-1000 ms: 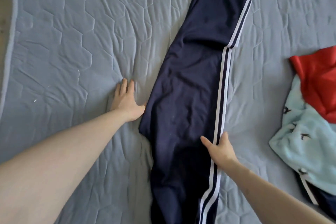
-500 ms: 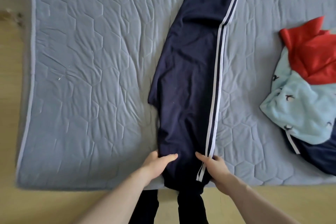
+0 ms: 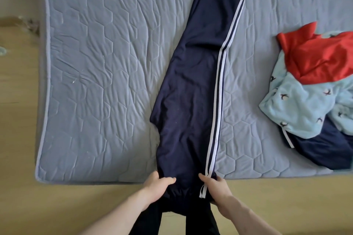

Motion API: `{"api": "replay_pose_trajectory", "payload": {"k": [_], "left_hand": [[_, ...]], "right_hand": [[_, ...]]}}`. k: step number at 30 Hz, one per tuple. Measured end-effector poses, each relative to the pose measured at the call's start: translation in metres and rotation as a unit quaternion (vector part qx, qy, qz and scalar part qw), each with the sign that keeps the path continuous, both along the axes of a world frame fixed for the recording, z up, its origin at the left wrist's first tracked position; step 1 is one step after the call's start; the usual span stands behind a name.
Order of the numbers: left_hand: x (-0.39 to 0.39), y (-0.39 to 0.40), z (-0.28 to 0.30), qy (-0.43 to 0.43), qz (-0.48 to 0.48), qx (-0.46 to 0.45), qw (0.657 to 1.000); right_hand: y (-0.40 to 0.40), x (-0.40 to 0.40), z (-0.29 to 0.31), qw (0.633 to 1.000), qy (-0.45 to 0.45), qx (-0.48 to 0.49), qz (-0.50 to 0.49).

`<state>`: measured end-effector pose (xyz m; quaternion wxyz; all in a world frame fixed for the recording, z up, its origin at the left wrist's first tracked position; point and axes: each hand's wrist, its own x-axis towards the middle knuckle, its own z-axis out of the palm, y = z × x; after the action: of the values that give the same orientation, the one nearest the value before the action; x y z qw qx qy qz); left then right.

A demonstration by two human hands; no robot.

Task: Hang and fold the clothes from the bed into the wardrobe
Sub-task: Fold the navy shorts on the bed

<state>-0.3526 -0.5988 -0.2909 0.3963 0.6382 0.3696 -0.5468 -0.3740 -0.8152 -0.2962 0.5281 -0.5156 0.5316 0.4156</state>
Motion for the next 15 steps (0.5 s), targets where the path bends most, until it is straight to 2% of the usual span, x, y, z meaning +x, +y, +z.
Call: {"api": "replay_pose_trajectory", "payload": {"k": [6,11,15], "left_hand": [[0.071,0.005,0.035,-0.131,0.056,-0.048,0.989],[0.163,-0.009,0.053,-0.248,0.014,-0.04,0.968],[0.236,-0.027,0.057,-0.245,0.09,-0.06,0.963]], "right_hand": [[-0.019,0.07,0.026,0.996,-0.074,-0.014,-0.043],[-0.038,0.151,0.054,0.988,-0.126,0.018,-0.092],[-0.05,0.211,0.052,0.979,-0.144,0.005,-0.146]]}}
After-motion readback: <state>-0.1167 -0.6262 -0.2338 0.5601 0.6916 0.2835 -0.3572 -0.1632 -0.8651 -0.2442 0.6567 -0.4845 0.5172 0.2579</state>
